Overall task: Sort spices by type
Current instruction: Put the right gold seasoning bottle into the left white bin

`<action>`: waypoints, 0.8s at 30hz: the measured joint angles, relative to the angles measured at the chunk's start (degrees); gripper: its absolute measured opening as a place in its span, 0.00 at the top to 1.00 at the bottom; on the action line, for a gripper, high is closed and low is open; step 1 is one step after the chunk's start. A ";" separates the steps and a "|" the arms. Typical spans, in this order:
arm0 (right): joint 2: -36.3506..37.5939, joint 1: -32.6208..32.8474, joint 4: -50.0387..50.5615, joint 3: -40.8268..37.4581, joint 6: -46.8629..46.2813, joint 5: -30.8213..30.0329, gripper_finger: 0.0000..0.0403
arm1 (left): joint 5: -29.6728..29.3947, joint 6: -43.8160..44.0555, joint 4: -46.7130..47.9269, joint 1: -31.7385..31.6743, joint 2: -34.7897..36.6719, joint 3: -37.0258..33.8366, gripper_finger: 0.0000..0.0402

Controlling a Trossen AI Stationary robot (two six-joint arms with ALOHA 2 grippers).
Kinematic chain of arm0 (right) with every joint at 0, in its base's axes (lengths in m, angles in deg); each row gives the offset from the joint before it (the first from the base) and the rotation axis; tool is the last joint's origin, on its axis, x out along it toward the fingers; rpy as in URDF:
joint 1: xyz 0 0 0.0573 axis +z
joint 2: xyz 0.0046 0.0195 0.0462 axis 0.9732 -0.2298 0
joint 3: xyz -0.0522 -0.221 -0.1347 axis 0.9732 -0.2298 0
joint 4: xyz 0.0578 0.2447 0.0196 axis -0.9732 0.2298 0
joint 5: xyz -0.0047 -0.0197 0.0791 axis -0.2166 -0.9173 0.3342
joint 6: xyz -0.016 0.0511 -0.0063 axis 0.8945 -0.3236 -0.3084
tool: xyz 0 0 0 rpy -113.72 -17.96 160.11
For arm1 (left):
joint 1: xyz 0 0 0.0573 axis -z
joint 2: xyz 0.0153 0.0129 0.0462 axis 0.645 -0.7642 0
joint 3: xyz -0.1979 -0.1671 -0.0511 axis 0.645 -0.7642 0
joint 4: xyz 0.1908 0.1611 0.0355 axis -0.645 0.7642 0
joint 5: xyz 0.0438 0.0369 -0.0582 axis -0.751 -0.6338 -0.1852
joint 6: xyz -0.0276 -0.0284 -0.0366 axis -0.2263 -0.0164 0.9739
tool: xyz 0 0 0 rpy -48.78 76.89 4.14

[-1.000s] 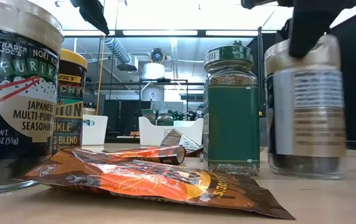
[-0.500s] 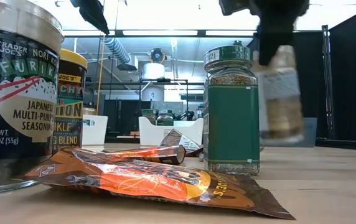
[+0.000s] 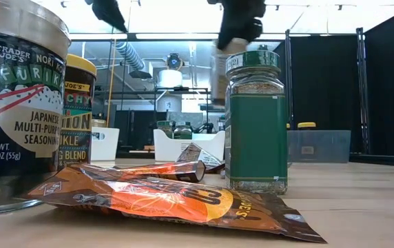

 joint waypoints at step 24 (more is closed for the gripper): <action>0.11 -8.29 -14.06 7.67 14.00 3.54 0.28 | 22.54 4.15 -45.39 -0.26 6.07 -27.02 0.19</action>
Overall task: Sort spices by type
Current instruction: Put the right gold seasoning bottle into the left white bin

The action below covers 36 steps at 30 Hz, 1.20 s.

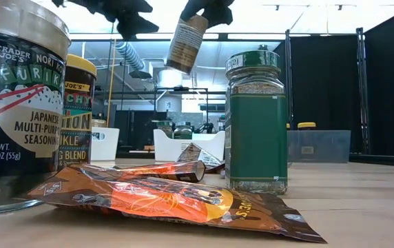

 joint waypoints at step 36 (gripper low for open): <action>0.00 -1.27 -7.05 0.00 0.99 1.84 0.28 | -0.55 -5.85 -13.30 1.05 -11.32 0.11 0.19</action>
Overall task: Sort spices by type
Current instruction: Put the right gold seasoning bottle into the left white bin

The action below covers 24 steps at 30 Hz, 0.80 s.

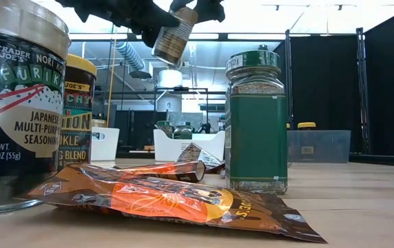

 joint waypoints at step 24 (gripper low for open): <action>-0.02 -0.63 0.69 0.00 1.27 -4.34 0.14 | -2.62 1.63 1.41 -0.03 -1.13 -0.07 0.31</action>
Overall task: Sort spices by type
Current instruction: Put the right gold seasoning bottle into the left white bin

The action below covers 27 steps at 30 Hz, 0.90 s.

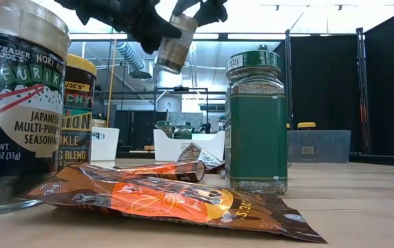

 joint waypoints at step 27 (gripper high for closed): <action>10.31 -4.89 1.69 0.04 4.25 -6.45 0.21 | -32.89 18.16 -4.99 -9.79 7.49 -12.05 0.30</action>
